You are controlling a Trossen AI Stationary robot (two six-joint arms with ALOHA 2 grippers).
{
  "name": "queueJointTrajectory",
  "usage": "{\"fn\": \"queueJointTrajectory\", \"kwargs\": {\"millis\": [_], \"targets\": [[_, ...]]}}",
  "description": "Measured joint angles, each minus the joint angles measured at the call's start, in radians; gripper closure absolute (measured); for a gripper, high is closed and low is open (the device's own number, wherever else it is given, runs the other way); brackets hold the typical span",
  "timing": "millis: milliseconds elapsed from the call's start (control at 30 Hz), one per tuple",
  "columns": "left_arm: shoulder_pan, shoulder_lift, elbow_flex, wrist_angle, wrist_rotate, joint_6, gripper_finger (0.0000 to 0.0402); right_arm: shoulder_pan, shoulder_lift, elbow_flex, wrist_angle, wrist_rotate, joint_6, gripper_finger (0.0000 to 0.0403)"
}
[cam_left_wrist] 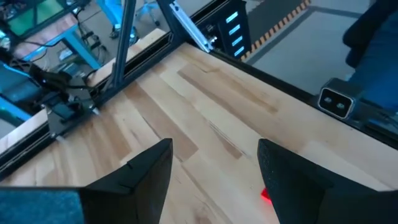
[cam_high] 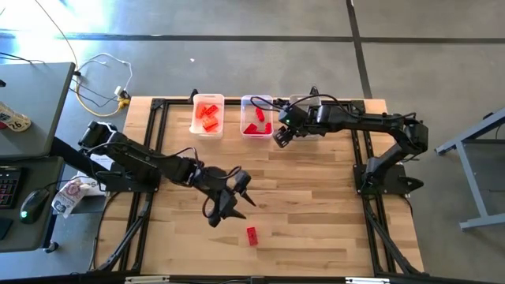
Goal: Sort & place blocks by color
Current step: Put the red game piece into the transparent bin
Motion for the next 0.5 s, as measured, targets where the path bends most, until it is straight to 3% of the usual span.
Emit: {"fn": "queueJointTrajectory", "kwargs": {"millis": [500], "targets": [[-0.01,0.219,0.0,0.052,0.136,0.078,0.0179,0.0,0.0,0.0,0.0,0.0,0.0,0.0183]]}}
